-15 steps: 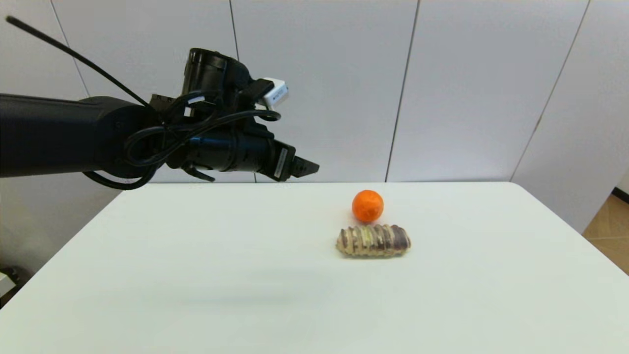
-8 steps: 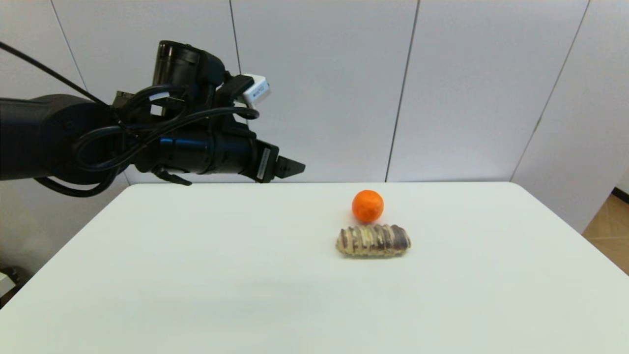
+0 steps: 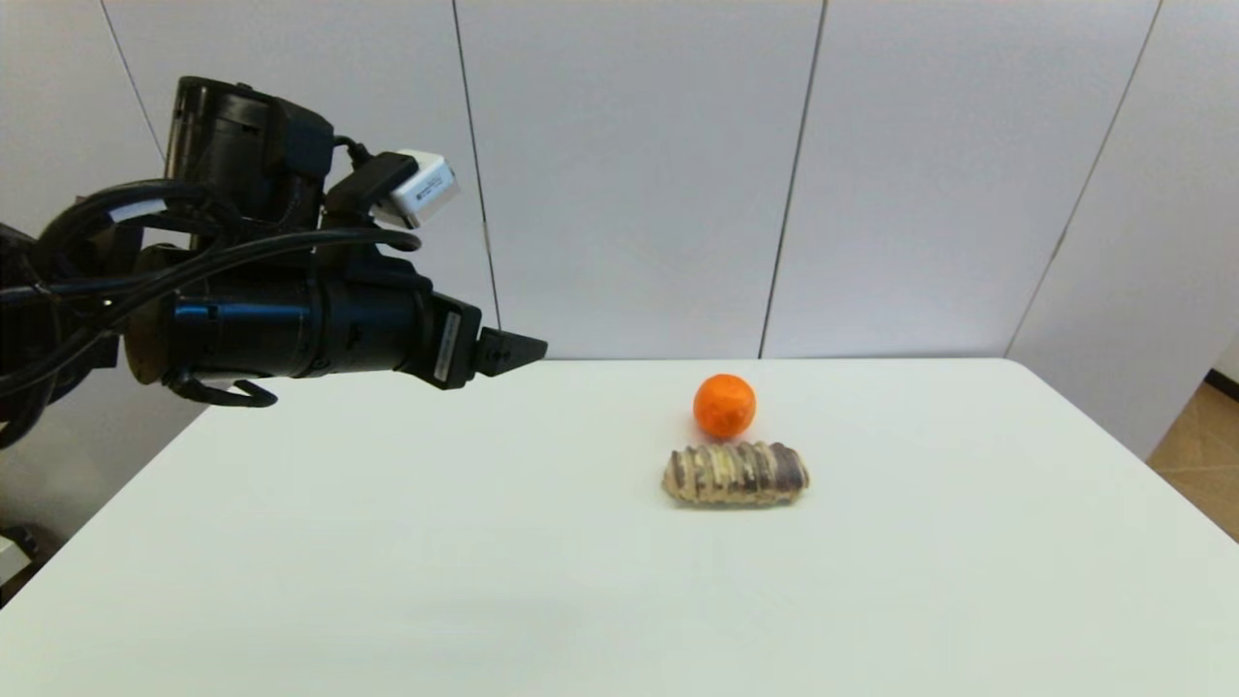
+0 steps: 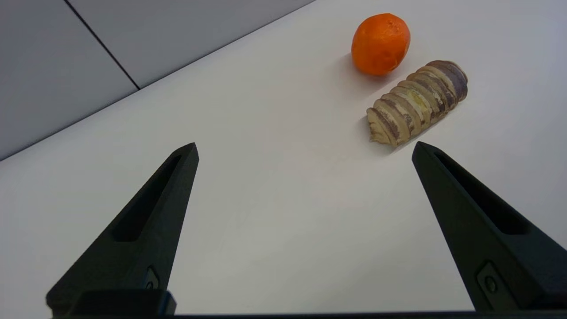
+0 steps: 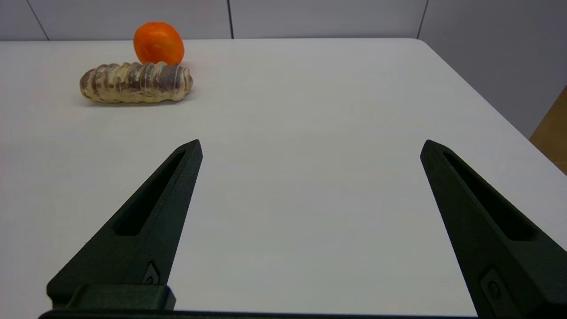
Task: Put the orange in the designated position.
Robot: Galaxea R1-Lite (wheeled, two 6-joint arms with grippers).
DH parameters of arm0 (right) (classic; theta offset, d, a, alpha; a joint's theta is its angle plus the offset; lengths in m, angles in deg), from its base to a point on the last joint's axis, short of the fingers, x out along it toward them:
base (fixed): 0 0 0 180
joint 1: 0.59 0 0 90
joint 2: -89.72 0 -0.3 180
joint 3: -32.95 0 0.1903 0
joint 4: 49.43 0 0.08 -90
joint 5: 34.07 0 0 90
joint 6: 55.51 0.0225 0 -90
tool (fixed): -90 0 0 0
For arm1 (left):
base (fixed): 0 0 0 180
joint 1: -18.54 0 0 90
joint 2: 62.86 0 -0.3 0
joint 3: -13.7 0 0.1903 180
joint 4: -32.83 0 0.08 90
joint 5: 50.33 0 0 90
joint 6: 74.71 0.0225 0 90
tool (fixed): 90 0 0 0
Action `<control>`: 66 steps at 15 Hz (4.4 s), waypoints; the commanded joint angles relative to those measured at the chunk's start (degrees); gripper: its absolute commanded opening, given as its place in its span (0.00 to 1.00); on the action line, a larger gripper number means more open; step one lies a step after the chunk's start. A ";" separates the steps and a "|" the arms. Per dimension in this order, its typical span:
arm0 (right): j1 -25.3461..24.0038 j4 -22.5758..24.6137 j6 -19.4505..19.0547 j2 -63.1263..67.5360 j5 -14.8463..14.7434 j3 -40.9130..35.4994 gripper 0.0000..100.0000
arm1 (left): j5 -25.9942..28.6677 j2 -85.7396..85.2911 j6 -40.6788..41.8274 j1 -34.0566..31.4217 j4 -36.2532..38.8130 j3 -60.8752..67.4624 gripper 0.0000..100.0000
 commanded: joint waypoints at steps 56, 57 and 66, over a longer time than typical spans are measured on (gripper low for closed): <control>0.00 0.00 0.00 0.07 -0.03 0.00 1.00 | 1.29 -44.06 6.88 -20.44 0.43 23.02 1.00; 0.00 0.00 0.00 0.07 -0.03 0.00 1.00 | 1.29 -45.12 7.32 -20.53 0.52 23.90 1.00; 0.00 0.00 0.00 0.07 0.06 0.00 1.00 | 1.46 -59.09 7.84 -23.69 5.53 36.03 1.00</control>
